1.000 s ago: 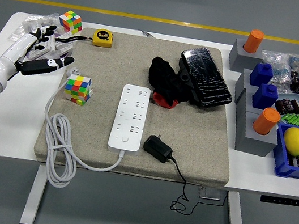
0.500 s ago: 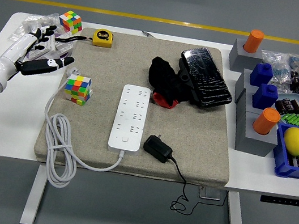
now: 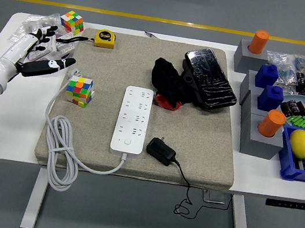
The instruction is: Pull the plug out and thorw away
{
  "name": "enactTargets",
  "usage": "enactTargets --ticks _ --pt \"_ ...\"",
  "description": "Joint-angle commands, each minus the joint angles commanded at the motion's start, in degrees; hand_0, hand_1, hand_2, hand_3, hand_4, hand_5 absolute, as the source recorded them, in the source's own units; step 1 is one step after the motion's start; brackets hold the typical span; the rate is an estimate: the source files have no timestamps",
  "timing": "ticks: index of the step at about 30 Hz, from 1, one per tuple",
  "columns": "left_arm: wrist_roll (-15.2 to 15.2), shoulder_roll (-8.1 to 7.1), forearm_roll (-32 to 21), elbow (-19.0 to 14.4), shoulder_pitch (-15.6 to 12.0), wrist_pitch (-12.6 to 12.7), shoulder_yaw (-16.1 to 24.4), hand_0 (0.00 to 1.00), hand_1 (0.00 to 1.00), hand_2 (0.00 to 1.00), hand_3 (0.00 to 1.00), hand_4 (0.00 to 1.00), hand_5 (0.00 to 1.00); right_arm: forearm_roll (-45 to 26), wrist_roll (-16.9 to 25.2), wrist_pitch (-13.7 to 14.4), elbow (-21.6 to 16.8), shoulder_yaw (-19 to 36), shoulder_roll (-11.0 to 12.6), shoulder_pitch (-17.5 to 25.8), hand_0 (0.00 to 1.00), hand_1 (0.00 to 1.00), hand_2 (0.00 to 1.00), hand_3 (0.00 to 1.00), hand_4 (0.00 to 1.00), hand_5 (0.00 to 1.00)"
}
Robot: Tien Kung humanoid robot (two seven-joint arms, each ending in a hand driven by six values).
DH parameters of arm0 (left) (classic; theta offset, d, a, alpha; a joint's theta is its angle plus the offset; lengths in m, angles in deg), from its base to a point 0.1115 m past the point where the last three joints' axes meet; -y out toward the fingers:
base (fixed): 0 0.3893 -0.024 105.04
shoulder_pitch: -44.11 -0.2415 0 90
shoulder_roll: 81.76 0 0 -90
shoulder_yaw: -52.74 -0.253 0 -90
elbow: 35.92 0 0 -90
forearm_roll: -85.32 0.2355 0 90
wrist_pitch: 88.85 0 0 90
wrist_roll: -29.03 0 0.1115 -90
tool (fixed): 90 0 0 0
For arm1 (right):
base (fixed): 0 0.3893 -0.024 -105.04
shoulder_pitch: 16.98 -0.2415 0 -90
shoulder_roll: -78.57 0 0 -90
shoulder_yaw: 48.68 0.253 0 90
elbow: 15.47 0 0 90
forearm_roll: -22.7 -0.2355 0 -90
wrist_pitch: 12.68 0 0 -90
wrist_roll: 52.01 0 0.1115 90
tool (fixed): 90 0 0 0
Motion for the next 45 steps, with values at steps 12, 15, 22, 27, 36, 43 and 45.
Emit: enactTargets --ticks 12,15,22,27,36,43,45 --pt "0.0 0.0 0.0 0.0 0.0 0.0 0.0 0.867 0.968 0.99 0.998 0.953 0.544 0.0 0.0 0.0 0.0 0.0 0.0 0.0 0.658 0.696 0.705 0.674 0.998 0.5" --pt "0.0 0.0 0.0 0.0 0.0 0.0 0.0 0.867 0.968 0.99 0.998 0.953 0.544 0.0 0.0 0.0 0.0 0.0 0.0 0.0 0.658 0.696 0.705 0.674 0.998 0.5" --pt "0.0 0.0 0.0 0.0 0.0 0.0 0.0 0.867 0.968 0.99 0.998 0.953 0.544 0.0 0.0 0.0 0.0 0.0 0.0 0.0 0.658 0.696 0.705 0.674 0.998 0.5" --pt "0.0 0.0 0.0 0.0 0.0 0.0 0.0 0.867 0.968 0.99 0.998 0.953 0.544 0.0 0.0 0.0 0.0 0.0 0.0 0.0 0.658 0.696 0.705 0.674 0.998 0.5" --pt "0.0 0.0 0.0 0.0 0.0 0.0 0.0 0.867 0.968 0.99 0.998 0.953 0.544 0.0 0.0 0.0 0.0 0.0 0.0 0.0 0.658 0.696 0.705 0.674 0.998 0.5" --pt "0.0 0.0 0.0 0.0 0.0 0.0 0.0 0.867 0.968 0.99 0.998 0.953 0.544 0.0 0.0 0.0 0.0 0.0 0.0 0.0 0.658 0.696 0.705 0.674 0.998 0.5" --pt "0.0 0.0 0.0 0.0 0.0 0.0 0.0 0.867 0.968 0.99 0.998 0.953 0.544 0.0 0.0 0.0 0.0 0.0 0.0 0.0 0.658 0.696 0.705 0.674 0.998 0.5"
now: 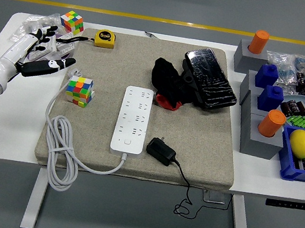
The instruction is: Pull the plug out and thorw away
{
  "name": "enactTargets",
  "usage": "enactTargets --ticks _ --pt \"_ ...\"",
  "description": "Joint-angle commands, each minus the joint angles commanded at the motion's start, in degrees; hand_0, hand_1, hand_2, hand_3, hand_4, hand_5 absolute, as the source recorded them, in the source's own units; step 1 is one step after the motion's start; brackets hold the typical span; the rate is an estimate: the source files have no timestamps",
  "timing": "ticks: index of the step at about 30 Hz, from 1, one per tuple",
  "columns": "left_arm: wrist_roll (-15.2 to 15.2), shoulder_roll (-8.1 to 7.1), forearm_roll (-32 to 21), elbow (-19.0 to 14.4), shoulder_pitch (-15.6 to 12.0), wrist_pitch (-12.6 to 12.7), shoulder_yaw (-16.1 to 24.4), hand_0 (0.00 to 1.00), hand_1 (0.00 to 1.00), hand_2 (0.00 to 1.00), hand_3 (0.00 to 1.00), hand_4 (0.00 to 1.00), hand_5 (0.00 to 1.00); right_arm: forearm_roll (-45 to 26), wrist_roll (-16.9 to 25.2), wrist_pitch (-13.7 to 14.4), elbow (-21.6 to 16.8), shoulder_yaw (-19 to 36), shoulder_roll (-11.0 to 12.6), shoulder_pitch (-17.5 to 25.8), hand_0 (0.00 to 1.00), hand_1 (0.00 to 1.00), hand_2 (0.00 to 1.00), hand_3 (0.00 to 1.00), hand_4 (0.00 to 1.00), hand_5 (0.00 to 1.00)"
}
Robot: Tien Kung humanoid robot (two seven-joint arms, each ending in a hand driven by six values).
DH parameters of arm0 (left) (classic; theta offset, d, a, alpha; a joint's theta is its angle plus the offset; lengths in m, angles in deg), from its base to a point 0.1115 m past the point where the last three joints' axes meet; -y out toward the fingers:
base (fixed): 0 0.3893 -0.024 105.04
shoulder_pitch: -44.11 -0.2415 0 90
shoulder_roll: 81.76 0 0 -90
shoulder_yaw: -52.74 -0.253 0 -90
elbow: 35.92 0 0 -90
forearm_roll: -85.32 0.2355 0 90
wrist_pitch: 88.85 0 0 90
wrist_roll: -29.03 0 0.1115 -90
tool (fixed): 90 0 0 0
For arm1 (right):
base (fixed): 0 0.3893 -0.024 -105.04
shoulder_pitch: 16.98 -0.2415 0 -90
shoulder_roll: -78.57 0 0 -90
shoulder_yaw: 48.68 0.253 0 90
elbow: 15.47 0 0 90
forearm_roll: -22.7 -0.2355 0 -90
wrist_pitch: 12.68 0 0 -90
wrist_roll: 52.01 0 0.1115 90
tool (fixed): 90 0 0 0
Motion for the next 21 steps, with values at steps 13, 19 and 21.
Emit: enactTargets --ticks 13,19,21 --pt "0.0 0.0 0.0 0.0 0.0 0.0 0.0 0.867 0.968 0.99 0.998 0.953 0.544 0.0 0.0 0.0 0.0 0.0 0.0 0.0 0.658 0.696 0.705 0.674 0.998 0.5" --pt "0.0 0.0 0.0 0.0 0.0 0.0 0.0 0.867 0.968 0.99 0.998 0.953 0.544 0.0 0.0 0.0 0.0 0.0 0.0 0.0 0.658 0.696 0.705 0.674 0.998 0.5" --pt "0.0 0.0 0.0 0.0 0.0 0.0 0.0 0.867 0.968 0.99 0.998 0.953 0.544 0.0 0.0 0.0 0.0 0.0 0.0 0.0 0.658 0.696 0.705 0.674 0.998 0.5"
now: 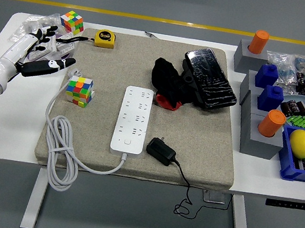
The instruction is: Pull the plug out and thorw away
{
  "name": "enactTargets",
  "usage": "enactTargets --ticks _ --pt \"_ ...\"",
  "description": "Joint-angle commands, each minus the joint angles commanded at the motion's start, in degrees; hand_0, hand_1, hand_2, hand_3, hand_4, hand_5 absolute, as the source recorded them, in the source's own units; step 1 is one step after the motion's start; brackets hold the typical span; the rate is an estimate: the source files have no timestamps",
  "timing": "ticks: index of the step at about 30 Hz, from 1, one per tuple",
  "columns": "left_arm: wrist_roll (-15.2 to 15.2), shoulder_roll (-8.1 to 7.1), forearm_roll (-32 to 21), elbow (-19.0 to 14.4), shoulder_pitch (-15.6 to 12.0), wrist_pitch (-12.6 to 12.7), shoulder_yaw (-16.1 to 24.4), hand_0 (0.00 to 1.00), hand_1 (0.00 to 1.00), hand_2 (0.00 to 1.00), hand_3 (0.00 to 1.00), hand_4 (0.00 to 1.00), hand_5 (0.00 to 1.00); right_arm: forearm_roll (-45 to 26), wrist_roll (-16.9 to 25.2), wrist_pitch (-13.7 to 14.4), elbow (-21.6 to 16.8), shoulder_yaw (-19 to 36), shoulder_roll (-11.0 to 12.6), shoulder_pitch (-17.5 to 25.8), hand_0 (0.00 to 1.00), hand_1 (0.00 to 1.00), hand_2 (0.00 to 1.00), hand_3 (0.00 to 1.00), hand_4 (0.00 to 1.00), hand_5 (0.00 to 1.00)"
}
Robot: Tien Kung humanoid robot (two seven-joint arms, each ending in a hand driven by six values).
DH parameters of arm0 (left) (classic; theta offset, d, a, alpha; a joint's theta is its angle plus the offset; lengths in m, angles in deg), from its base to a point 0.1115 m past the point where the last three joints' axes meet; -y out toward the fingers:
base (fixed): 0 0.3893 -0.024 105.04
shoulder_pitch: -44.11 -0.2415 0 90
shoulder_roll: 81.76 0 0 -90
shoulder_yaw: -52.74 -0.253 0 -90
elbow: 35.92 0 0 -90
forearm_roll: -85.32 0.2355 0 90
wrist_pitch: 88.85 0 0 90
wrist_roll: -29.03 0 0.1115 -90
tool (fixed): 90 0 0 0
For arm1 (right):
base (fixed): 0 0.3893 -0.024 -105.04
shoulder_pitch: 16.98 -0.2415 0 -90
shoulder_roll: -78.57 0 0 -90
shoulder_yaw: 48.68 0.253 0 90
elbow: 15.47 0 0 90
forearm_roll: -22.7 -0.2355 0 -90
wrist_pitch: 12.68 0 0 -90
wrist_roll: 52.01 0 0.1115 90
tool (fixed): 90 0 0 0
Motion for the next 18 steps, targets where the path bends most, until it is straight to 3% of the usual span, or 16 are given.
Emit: enactTargets --ticks 18 --pt "0.0 0.0 0.0 0.0 0.0 0.0 0.0 0.867 0.968 0.99 0.998 0.953 0.544 0.0 0.0 0.0 0.0 0.0 0.0 0.0 0.658 0.696 0.705 0.674 0.998 0.5"
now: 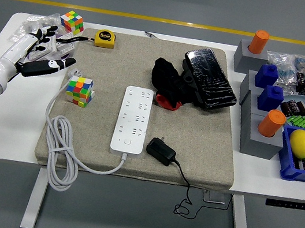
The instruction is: Pull the plug out and thorw away
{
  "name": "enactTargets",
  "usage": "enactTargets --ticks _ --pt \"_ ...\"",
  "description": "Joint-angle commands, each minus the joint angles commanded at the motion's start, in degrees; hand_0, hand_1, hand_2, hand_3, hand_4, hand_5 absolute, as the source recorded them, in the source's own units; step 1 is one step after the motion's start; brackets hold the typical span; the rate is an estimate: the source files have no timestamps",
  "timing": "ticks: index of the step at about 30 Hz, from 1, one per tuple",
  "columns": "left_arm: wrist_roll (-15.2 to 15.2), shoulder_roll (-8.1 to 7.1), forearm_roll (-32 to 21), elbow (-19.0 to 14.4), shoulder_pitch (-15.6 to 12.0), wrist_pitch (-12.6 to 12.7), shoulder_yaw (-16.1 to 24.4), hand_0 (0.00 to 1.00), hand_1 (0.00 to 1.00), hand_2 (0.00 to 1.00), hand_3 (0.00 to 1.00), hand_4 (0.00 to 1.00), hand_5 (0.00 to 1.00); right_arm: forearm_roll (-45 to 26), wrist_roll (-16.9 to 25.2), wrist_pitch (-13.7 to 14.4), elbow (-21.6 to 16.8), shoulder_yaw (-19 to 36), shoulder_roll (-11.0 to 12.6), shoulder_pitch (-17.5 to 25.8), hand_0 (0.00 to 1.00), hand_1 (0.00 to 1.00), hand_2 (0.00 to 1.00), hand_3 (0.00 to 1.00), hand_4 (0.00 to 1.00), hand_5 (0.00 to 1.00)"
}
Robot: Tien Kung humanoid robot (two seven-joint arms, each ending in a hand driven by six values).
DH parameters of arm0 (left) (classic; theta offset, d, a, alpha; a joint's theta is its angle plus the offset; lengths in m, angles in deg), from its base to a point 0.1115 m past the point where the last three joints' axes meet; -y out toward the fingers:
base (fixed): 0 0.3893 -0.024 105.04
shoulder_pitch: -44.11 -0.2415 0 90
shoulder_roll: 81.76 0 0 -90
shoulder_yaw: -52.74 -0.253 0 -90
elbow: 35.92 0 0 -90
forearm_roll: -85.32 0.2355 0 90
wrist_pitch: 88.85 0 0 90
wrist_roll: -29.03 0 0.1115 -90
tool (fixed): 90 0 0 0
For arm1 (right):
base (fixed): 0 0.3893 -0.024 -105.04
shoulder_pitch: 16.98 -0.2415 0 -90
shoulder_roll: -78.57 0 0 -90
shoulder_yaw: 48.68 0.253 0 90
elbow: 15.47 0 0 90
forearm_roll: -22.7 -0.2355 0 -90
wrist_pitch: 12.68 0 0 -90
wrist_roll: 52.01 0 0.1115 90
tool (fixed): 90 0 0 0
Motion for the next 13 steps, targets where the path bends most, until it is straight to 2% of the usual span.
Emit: enactTargets --ticks 13 --pt "0.0 0.0 0.0 0.0 0.0 0.0 0.0 0.867 0.968 0.99 0.998 0.953 0.544 0.0 0.0 0.0 0.0 0.0 0.0 0.0 0.658 0.696 0.705 0.674 0.998 0.5"
